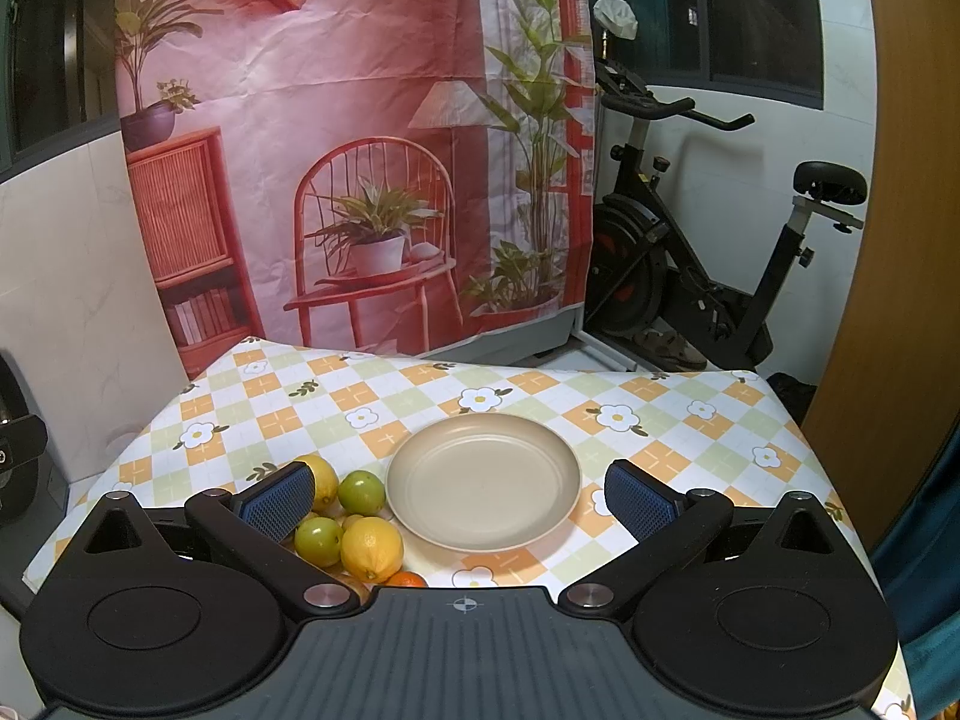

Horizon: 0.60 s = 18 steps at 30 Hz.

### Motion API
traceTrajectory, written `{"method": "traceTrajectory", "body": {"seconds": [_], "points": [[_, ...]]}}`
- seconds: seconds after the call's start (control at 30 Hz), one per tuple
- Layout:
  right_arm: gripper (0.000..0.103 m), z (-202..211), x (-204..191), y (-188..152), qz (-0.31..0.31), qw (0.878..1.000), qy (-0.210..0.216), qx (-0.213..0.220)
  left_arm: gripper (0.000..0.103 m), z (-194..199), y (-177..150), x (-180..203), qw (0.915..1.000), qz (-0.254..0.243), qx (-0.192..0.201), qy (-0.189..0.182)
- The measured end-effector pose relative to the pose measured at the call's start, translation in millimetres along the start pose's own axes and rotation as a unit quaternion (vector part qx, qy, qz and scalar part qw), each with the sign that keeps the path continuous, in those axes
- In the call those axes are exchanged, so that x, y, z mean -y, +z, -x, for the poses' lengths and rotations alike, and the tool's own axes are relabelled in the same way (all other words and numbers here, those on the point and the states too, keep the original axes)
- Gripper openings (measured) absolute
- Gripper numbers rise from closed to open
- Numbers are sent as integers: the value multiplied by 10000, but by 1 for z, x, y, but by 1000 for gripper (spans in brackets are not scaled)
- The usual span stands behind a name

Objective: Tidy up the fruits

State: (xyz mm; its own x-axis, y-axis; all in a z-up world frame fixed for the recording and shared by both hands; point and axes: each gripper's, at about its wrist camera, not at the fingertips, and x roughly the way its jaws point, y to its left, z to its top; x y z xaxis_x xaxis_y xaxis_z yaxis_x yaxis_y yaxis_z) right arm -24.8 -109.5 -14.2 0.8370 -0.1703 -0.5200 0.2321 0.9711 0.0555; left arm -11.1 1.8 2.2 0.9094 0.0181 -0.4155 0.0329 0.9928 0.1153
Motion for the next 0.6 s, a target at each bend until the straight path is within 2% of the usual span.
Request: {"method": "traceTrajectory", "body": {"seconds": [0.6], "points": [[103, 2, 0, -1, 9, 10000, 1, 17, 103, 0, 0, -1, 10000, 3, 4, 0]]}}
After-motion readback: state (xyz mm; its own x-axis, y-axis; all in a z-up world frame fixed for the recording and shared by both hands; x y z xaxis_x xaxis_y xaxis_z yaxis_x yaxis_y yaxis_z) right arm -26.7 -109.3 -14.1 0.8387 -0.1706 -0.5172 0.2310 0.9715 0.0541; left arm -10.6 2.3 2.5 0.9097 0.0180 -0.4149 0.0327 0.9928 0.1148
